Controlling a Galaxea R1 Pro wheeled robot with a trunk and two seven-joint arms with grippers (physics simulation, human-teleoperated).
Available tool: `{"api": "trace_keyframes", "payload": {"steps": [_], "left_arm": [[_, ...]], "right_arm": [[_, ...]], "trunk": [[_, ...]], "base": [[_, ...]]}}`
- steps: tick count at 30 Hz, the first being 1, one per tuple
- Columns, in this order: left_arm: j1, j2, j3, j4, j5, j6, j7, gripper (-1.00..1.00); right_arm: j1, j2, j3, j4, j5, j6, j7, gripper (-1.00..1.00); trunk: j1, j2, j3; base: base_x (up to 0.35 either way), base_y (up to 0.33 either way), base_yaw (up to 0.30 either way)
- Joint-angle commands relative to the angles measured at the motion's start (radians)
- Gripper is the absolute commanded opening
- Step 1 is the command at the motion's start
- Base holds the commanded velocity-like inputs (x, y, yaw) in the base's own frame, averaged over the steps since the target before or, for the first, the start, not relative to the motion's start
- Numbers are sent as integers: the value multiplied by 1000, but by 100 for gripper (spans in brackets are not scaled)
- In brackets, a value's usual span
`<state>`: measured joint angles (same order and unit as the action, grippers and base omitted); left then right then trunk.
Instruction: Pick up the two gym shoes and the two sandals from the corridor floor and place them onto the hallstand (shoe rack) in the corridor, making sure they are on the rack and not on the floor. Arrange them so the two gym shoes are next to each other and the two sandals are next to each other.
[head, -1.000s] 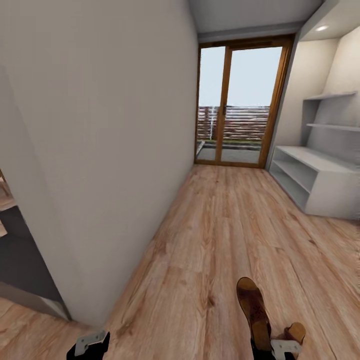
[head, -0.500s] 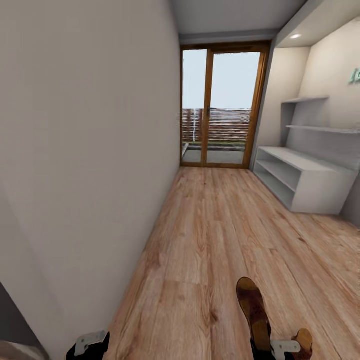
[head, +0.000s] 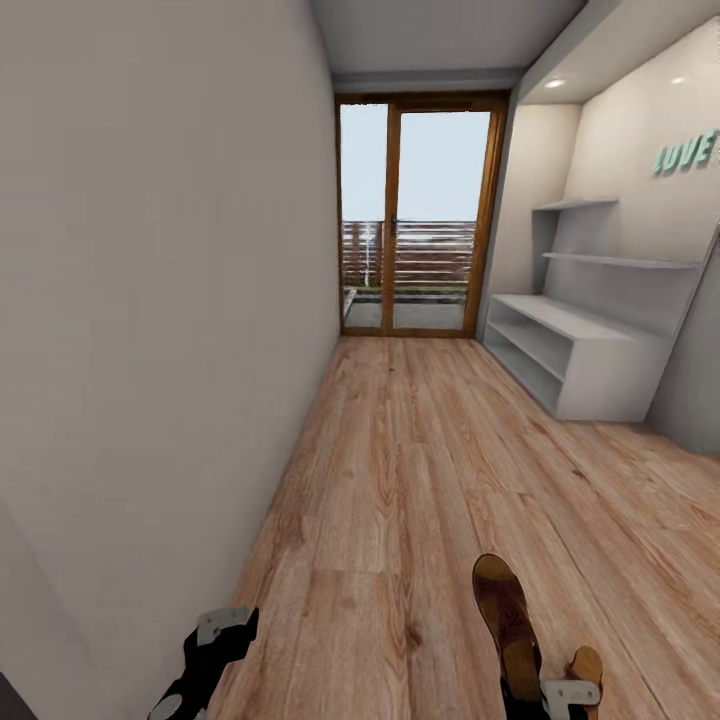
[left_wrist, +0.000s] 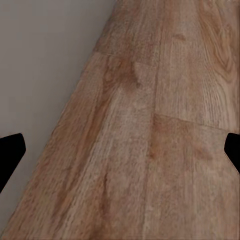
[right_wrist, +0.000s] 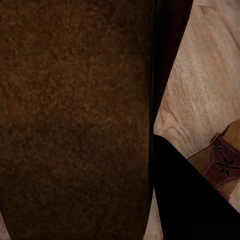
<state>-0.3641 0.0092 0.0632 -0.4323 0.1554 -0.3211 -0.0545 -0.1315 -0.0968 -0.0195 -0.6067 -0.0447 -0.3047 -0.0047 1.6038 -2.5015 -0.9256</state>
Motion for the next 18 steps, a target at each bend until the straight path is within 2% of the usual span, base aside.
{"api": "trace_keyframes", "payload": {"steps": [1, 8, 18], "left_arm": [[-7, -2, 1, 1, 10, 1, -6, 100], [-9, 1, -4, -6, 10, 3, -18, 100], [-9, -2, -5, 0, 7, 3, -19, 100]], "right_arm": [[0, 0, 1, 0, -7, -3, 0, -100], [0, 0, 3, 4, -6, -2, 6, -100], [0, 1, 3, 5, -6, -2, 0, -100]], "trunk": [[0, 0, -1], [0, 0, -1], [0, 0, -1]], "base": [[1, 0, -19], [19, 2, -2], [278, 91, 0]]}}
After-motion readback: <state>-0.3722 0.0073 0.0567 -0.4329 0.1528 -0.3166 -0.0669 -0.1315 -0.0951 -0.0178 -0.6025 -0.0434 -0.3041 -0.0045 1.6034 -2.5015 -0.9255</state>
